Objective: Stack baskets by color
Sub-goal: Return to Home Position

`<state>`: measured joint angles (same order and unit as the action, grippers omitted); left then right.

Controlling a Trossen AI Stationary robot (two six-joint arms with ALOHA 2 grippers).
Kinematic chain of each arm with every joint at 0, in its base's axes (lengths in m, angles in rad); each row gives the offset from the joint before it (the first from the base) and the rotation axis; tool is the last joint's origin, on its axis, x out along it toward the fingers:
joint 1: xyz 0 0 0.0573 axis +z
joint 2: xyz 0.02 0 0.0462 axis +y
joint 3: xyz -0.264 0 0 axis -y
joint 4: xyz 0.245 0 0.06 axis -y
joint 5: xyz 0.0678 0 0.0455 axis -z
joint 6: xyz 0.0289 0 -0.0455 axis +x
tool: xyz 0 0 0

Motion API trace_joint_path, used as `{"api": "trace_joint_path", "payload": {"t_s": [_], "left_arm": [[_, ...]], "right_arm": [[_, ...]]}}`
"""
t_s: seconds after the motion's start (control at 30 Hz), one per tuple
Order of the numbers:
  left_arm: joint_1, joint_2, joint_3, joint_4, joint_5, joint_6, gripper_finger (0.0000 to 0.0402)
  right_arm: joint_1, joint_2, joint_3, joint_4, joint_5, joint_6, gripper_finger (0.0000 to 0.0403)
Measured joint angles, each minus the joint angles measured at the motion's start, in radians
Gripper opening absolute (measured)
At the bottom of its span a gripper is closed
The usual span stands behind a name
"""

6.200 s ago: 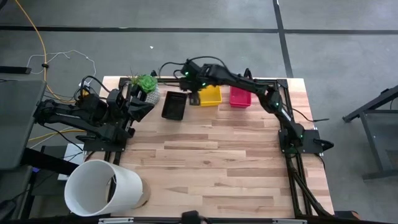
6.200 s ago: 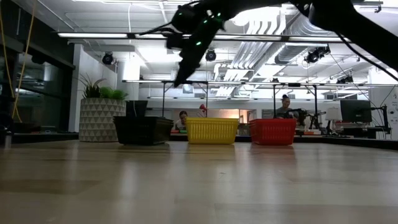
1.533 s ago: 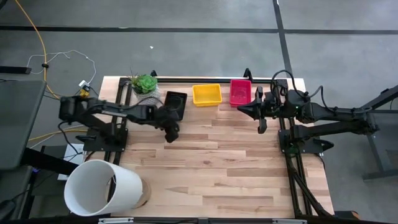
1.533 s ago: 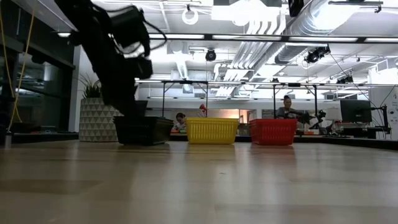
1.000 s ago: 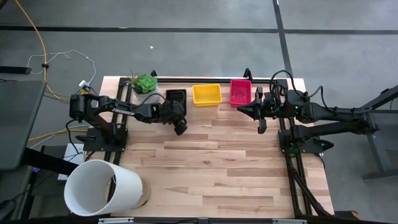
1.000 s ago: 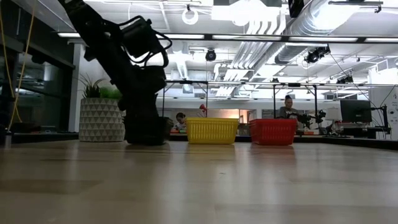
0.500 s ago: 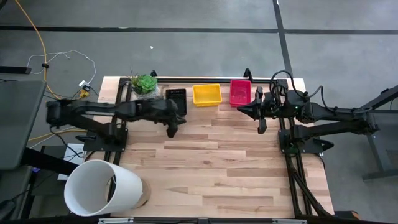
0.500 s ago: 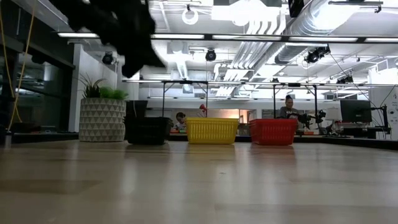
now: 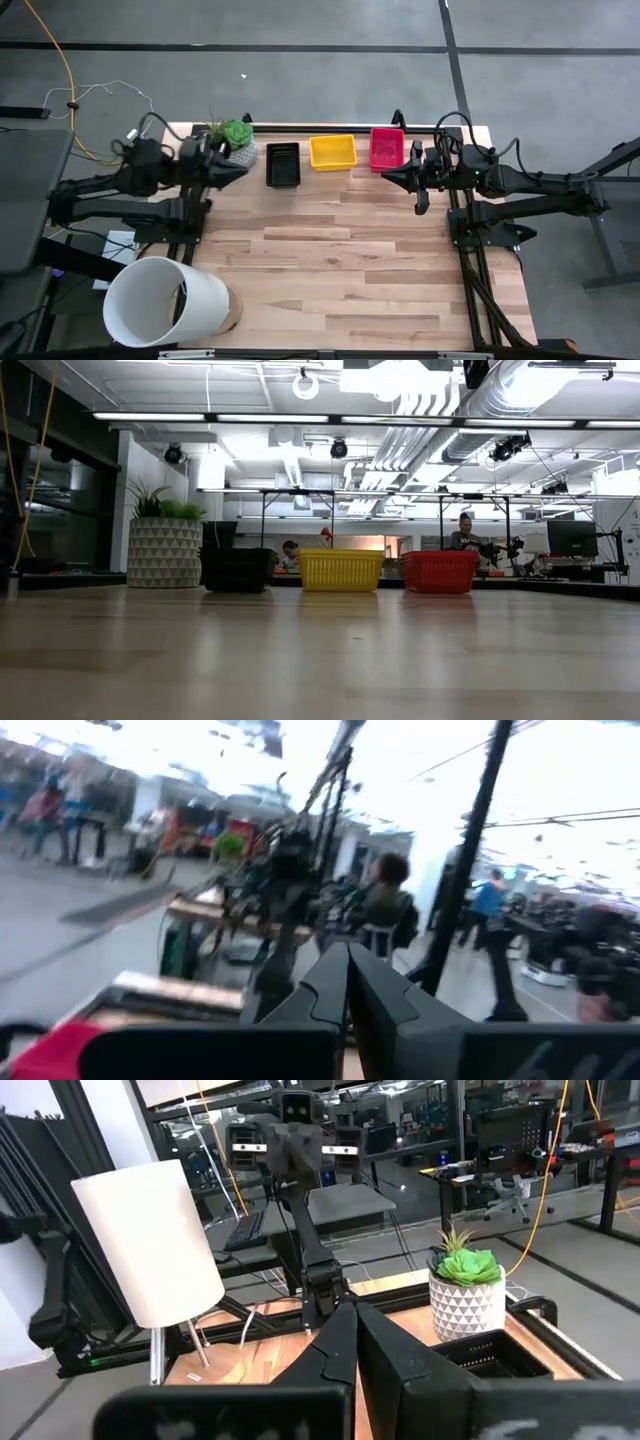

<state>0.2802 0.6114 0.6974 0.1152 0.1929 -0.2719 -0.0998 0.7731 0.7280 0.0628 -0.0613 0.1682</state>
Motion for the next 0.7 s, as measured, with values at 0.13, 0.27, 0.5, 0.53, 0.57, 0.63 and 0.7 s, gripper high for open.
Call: {"api": "trace_joint_path", "payload": {"t_s": [0.13, 0.27, 0.5, 0.53, 0.57, 0.63, 0.7], "left_arm": [[0.0, -0.061, 0.0, -0.031, 0.008, 0.012, 0.0], [0.0, -0.089, 0.0, -0.04, 0.005, -0.009, 0.0], [-0.002, -0.132, 0.0, -0.081, 0.011, -0.001, 0.0], [-0.005, -0.142, -0.007, -0.091, 0.013, 0.009, 0.0], [-0.011, -0.155, -0.021, -0.092, 0.013, 0.011, 0.0], [-0.026, -0.187, -0.075, -0.069, 0.013, 0.003, 0.0], [-0.041, -0.225, -0.15, -0.025, 0.008, -0.014, 0.0]], "right_arm": [[0.0, 0.0, 0.0, 0.0, -0.001, 0.011, 0.0], [0.0, 0.0, 0.0, 0.001, -0.003, 0.011, 0.0], [0.0, 0.0, 0.0, 0.0, -0.015, 0.018, 0.0], [0.0, 0.0, 0.0, 0.0, -0.021, 0.018, 0.0], [0.0, 0.0, 0.0, 0.0, -0.021, 0.017, 0.0], [0.0, 0.0, 0.0, 0.0, -0.021, 0.018, 0.0], [0.0, 0.0, 0.0, 0.0, -0.02, 0.017, 0.0]]}}
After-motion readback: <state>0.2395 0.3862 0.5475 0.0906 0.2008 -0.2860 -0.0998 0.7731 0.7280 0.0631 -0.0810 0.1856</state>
